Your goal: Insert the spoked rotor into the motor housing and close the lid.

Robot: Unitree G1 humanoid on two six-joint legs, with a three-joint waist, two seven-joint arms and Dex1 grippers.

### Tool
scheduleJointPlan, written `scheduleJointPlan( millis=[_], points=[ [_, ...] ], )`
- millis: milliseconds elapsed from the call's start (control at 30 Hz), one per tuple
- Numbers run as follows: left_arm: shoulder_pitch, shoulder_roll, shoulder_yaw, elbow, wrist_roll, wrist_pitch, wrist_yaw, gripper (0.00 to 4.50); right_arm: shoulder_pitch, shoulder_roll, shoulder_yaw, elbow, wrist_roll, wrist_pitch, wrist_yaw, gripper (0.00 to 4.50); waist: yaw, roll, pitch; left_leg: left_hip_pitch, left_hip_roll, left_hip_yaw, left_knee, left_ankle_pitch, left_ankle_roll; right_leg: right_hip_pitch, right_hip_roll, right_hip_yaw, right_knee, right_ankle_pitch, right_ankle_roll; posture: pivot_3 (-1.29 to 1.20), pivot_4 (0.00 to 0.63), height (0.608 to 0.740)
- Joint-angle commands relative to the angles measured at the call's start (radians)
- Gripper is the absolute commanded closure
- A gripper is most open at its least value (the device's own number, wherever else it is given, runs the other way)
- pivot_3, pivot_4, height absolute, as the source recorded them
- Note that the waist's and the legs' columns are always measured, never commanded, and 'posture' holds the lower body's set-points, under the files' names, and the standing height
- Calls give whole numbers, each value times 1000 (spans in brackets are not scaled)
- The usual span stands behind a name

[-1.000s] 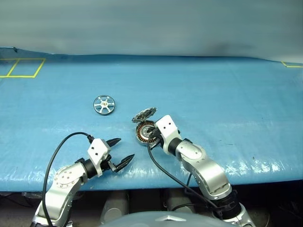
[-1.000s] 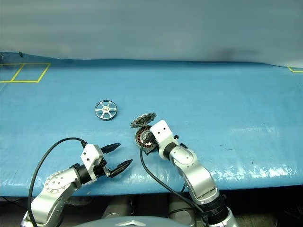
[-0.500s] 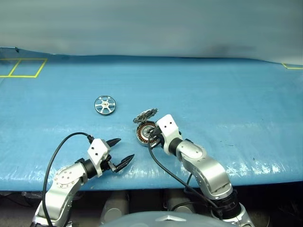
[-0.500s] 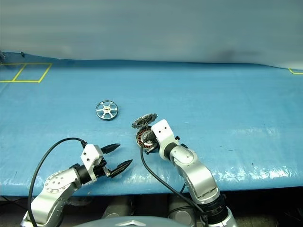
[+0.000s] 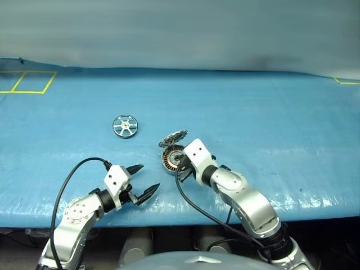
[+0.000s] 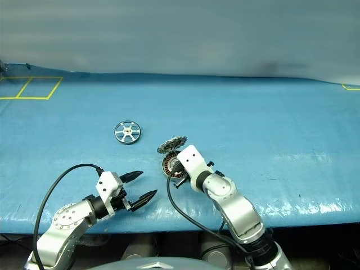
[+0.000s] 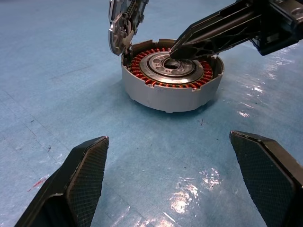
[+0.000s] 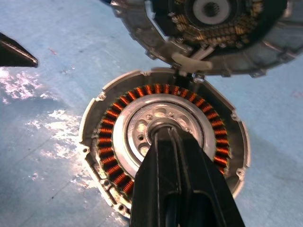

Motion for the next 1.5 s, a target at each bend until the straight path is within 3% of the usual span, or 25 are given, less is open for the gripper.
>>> scheduleJointPlan(
  millis=[33,300,567,1500],
  points=[
    [-2,6,3,-8,1,-9,0,0,28,-30,50,47,-9,24,28,4453,0,0,0,0,0,0,0,0,0,0,0,0,0,0,0,0,150,740],
    [-3,4,1,-7,1,-9,1,0,31,-16,32,59,-5,56,17,4453,1,0,0,0,0,0,0,0,0,0,0,0,0,0,0,0,150,740],
    [-6,3,0,-4,2,-9,1,0,25,30,-59,-17,92,19,68,4453,0,1,0,-2,0,0,-1,0,0,-1,0,0,0,0,0,0,150,740],
    [-14,11,-10,0,0,-7,-8,0,-5,27,-152,-66,158,-26,71,4453,0,2,4,-5,0,0,-2,0,0,-2,0,0,0,0,-1,0,150,740]
  ],
)
